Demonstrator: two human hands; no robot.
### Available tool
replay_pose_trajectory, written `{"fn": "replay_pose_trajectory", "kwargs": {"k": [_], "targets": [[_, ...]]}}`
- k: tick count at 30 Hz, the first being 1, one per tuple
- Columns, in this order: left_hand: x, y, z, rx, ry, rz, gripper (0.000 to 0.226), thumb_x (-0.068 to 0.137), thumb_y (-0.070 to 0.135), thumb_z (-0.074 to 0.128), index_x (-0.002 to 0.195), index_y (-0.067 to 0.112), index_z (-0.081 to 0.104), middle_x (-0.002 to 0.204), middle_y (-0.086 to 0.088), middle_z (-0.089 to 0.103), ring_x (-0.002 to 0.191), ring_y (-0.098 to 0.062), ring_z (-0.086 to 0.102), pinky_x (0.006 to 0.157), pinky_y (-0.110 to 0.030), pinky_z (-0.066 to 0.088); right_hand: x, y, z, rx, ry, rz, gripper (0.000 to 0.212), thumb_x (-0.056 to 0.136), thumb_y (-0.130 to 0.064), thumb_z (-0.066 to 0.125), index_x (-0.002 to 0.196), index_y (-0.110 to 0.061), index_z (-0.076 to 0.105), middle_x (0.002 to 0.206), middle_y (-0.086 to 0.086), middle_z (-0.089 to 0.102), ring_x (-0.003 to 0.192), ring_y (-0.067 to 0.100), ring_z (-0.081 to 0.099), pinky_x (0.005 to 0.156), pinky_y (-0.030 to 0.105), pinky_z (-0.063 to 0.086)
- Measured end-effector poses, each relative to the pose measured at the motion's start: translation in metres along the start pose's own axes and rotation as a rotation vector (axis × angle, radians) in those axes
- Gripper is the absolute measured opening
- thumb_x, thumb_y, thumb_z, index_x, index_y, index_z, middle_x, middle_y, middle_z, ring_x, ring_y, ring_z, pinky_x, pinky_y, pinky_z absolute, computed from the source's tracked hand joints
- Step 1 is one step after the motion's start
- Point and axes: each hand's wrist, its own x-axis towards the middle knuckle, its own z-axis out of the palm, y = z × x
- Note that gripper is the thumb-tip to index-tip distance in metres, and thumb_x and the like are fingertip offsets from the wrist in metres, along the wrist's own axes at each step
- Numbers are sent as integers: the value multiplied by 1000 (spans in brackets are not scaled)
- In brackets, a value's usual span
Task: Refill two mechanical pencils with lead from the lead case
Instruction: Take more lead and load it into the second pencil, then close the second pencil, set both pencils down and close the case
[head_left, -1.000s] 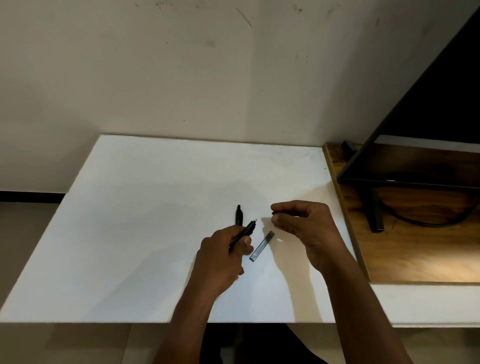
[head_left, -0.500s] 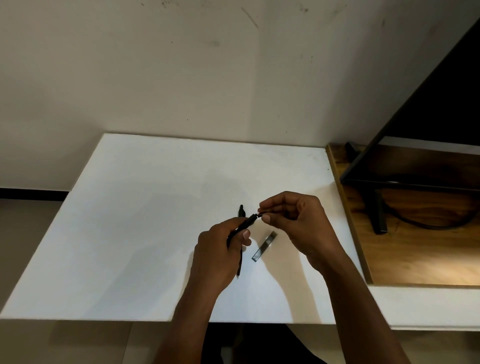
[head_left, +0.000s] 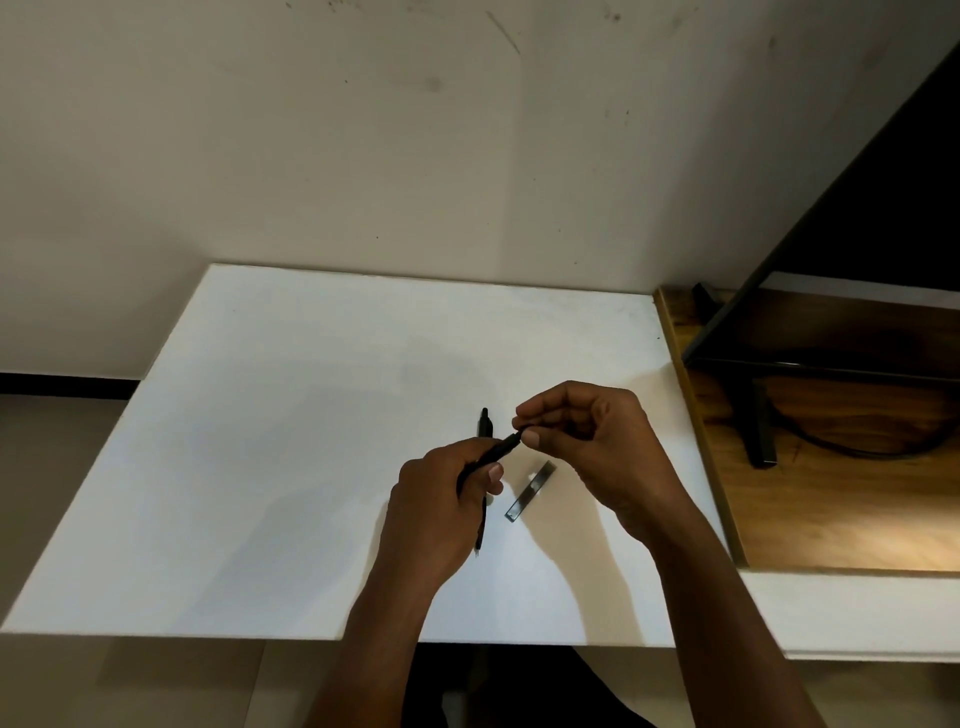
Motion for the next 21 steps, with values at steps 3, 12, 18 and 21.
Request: {"fn": "replay_pose_trajectory", "kwargs": {"k": [3,12,18,21], "targets": [[0,0,0,-26,3,18,23,97,28,56,116,33,69,78,16,73,76,-5,72,72,-40,61,0,1,-2,62,-11,-6,22,82,4,75,96,-12,77,89,2,81,87,15,77,80,23,59],[2,5,-2,-201,19,31,25,96,28,57,116,42,66,77,16,74,55,2,64,58,-11,50,-3,4,13,493,-16,90,33,82,-6,76,115,-10,73,108,11,78,102,23,74,87,29,58],[0,10,-5,-364,-15,-18,26,94,32,61,116,41,69,77,15,77,55,-5,67,57,-7,47,-4,2,33,352,-3,94,20,94,-27,66,101,-13,78,98,11,76,87,17,72,79,26,55],[1,10,-8,-503,1,-130,24,92,36,62,114,42,67,92,11,79,75,-9,75,67,-21,55,-1,-2,37,500,134,58,27,104,-25,49,97,-9,70,91,8,75,90,22,72,88,34,59]]}}
